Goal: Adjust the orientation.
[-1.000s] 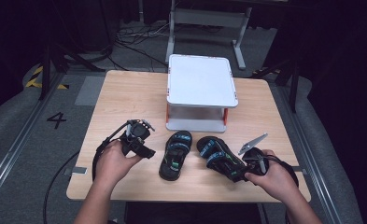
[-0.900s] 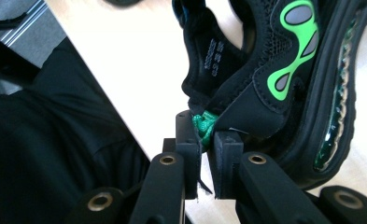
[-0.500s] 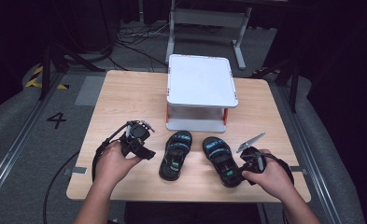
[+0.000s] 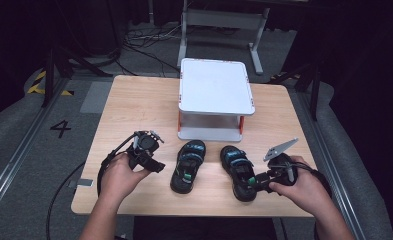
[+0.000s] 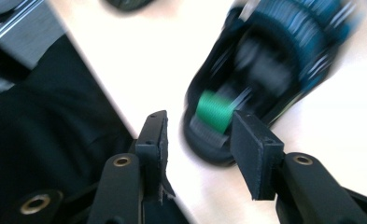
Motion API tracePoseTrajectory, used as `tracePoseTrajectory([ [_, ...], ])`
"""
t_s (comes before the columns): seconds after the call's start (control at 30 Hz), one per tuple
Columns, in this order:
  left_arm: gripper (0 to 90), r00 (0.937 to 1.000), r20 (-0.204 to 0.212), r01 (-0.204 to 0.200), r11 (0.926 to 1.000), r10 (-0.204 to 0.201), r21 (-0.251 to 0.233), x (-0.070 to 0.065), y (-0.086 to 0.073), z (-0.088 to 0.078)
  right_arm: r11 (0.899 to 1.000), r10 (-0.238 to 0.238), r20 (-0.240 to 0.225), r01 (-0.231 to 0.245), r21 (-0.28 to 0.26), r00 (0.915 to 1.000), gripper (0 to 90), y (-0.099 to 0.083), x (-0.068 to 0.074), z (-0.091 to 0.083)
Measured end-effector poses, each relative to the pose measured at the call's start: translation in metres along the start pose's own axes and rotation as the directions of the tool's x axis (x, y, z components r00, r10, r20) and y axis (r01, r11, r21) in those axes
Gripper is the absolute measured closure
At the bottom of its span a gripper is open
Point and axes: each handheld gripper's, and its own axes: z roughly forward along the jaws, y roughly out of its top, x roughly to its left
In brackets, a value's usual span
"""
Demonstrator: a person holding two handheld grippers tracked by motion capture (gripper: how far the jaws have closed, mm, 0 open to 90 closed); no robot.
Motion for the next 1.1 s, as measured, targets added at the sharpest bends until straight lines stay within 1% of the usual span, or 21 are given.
tracePoseTrajectory([
  [0.07, 41.1, 0.9997, -0.004, 0.022, 0.9997, -0.022, 0.0, 0.001, -0.007, -0.002, 0.998, -0.038, 0.074, 0.042, -0.046, 0.9965, 53.6, 0.006, -0.005, -0.004],
  [0.1, 41.1, 0.9993, -0.01, 0.036, 0.9993, -0.036, 0.001, 0.003, -0.011, -0.004, 0.996, -0.059, 0.113, 0.065, -0.053, 0.9918, 51.6, 0.009, -0.008, -0.003],
  [0.13, 41.0, 0.9988, -0.012, 0.047, 0.9989, -0.047, 0.0, 0.004, -0.014, -0.005, 0.995, -0.078, 0.14, 0.086, -0.047, 0.987, 49.5, 0.011, -0.012, 0.001],
  [0.2, 40.9, 0.9979, -0.02, 0.062, 0.9981, -0.062, 0.001, 0.005, -0.02, -0.007, 0.993, -0.113, 0.156, 0.117, -0.016, 0.9814, 47.0, 0.015, -0.018, 0.009],
  [0.27, 40.9, 0.9971, -0.022, 0.074, 0.9973, -0.073, 0.003, 0.006, -0.024, -0.008, 0.991, -0.133, 0.16, 0.133, 0.015, 0.9781, 41.4, 0.018, -0.024, 0.018],
  [0.3, 40.9, 0.9968, -0.022, 0.077, 0.997, -0.077, 0.004, 0.006, -0.025, -0.008, 0.987, -0.158, 0.168, 0.154, 0.04, 0.9729, 40.3, 0.02, -0.027, 0.022],
  [0.37, 40.9, 0.9965, -0.03, 0.078, 0.9969, -0.078, 0.01, 0.007, -0.028, -0.008, 0.982, -0.188, 0.183, 0.179, 0.067, 0.965, 40.0, 0.025, -0.029, 0.031],
  [0.47, 40.8, 0.9956, -0.032, 0.088, 0.9961, -0.088, 0.011, 0.008, -0.03, -0.008, 0.974, -0.225, 0.176, 0.214, 0.081, 0.9583, 40.3, 0.031, -0.029, 0.043],
  [0.53, 40.8, 0.9952, -0.031, 0.093, 0.9956, -0.093, 0.004, 0.007, -0.03, -0.009, 0.965, -0.257, 0.174, 0.243, 0.096, 0.9507, 42.6, 0.035, -0.027, 0.053],
  [0.6, 40.8, 0.9955, -0.03, 0.09, 0.9959, -0.09, 0.005, 0.006, -0.03, -0.008, 0.959, -0.28, 0.177, 0.265, 0.105, 0.9435, 47.6, 0.038, -0.025, 0.058],
  [0.63, 40.8, 0.996, -0.031, 0.084, 0.9964, -0.084, 0.007, 0.006, -0.03, -0.008, 0.954, -0.295, 0.179, 0.282, 0.097, 0.9385, 55.2, 0.04, -0.024, 0.06],
  [0.67, 40.8, 0.996, -0.031, 0.084, 0.9964, -0.083, 0.01, 0.006, -0.03, -0.008, 0.954, -0.299, 0.177, 0.288, 0.087, 0.9377, 62.8, 0.041, -0.023, 0.06],
  [0.7, 40.8, 0.996, -0.031, 0.084, 0.9964, -0.083, 0.012, 0.005, -0.031, -0.007, 0.95, -0.313, 0.199, 0.302, 0.081, 0.9288, 67.9, 0.042, -0.021, 0.061],
  [0.73, 40.8, 0.9961, -0.029, 0.084, 0.9964, -0.083, 0.011, 0.005, -0.031, -0.008, 0.947, -0.321, 0.21, 0.311, 0.079, 0.9237, 70.2, 0.044, -0.019, 0.061],
  [0.77, 40.7, 0.9962, -0.027, 0.083, 0.9965, -0.083, 0.009, 0.006, -0.031, -0.008, 0.945, -0.328, 0.21, 0.319, 0.076, 0.9211, 72.6, 0.046, -0.019, 0.062],
  [0.83, 40.7, 0.9964, -0.027, 0.08, 0.9968, -0.08, 0.002, 0.007, -0.031, -0.01, 0.952, -0.305, 0.202, 0.3, 0.056, 0.9307, 74.2, 0.05, -0.019, 0.062],
  [0.9, 40.8, 0.996, -0.032, 0.084, 0.9965, -0.084, -0.005, 0.01, -0.031, -0.013, 0.958, -0.287, 0.198, 0.286, 0.036, 0.9371, 75.0, 0.056, -0.019, 0.061],
  [0.93, 40.8, 0.9958, -0.034, 0.085, 0.9964, -0.085, -0.007, 0.01, -0.031, -0.013, 0.96, -0.277, 0.184, 0.279, 0.02, 0.943, 75.1, 0.059, -0.017, 0.062],
  [0.97, 40.8, 0.9957, -0.032, 0.087, 0.9962, -0.087, -0.009, 0.011, -0.031, -0.014, 0.961, -0.274, 0.175, 0.277, 0.009, 0.9457, 75.2, 0.062, -0.016, 0.062],
  [1.0, 40.8, 0.9958, -0.034, 0.085, 0.9963, -0.085, -0.012, 0.012, -0.03, -0.014, 0.961, -0.271, 0.165, 0.276, -0.002, 0.9482, 75.2, 0.066, -0.014, 0.064],
  [1.1, 40.9, 0.9965, -0.026, 0.08, 0.9967, -0.08, -0.013, 0.011, -0.028, -0.013, 0.961, -0.266, 0.176, 0.275, -0.025, 0.9477, 75.3, 0.079, -0.004, 0.073],
])
